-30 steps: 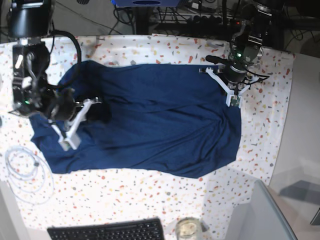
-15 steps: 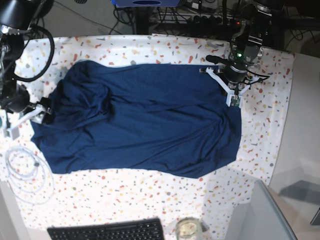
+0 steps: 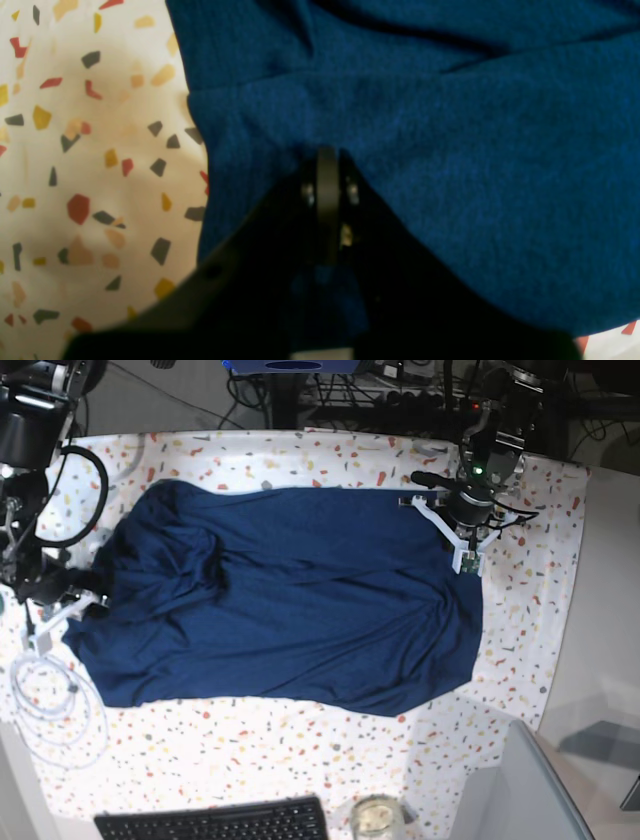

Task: Layout the t-shirt on the table in an organized manner, then fold the t-shirt properly
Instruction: 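Pull the shirt corner with the right gripper away from the left gripper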

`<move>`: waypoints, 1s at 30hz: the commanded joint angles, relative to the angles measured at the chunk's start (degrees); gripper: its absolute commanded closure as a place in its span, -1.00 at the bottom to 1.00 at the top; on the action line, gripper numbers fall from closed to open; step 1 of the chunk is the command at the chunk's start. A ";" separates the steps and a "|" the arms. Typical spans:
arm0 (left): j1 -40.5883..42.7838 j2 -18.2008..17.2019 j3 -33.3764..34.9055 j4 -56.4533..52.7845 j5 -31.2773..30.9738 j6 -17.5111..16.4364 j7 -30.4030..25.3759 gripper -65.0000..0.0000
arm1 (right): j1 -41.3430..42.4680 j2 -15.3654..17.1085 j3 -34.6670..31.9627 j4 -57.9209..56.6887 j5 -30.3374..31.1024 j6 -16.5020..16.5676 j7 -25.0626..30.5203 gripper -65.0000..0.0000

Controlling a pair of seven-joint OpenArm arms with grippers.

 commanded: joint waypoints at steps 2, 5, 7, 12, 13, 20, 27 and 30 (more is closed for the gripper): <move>0.20 -0.50 -0.09 0.10 0.17 0.25 1.31 1.00 | -0.62 0.83 0.58 2.72 0.79 0.65 0.47 1.00; 0.20 -0.50 -0.09 0.10 0.17 0.25 1.31 1.00 | -5.46 0.39 3.04 10.10 0.87 0.30 0.38 0.92; 0.20 -0.50 -0.09 0.45 0.17 0.25 1.31 1.00 | -10.29 -1.37 7.08 15.73 0.87 0.21 0.38 1.00; 0.20 -0.50 -0.09 0.63 0.17 0.25 1.48 1.00 | -19.35 -4.18 16.58 25.05 0.87 0.21 -1.02 0.98; 0.20 -0.50 -0.09 0.63 0.17 0.25 1.48 1.00 | -20.58 -4.71 17.81 26.72 0.87 0.47 -1.64 0.98; 0.20 -0.50 -0.09 0.63 0.17 0.25 1.48 1.00 | -21.55 -4.09 18.86 26.89 0.52 0.65 -4.37 0.95; 0.55 -0.59 0.00 0.63 0.17 0.25 1.48 1.00 | -14.95 -0.31 11.92 14.85 0.52 0.73 -4.01 0.96; 1.69 -0.59 -0.09 0.80 0.17 0.25 1.22 1.00 | -12.49 -0.23 11.21 11.51 0.52 0.30 -4.45 0.97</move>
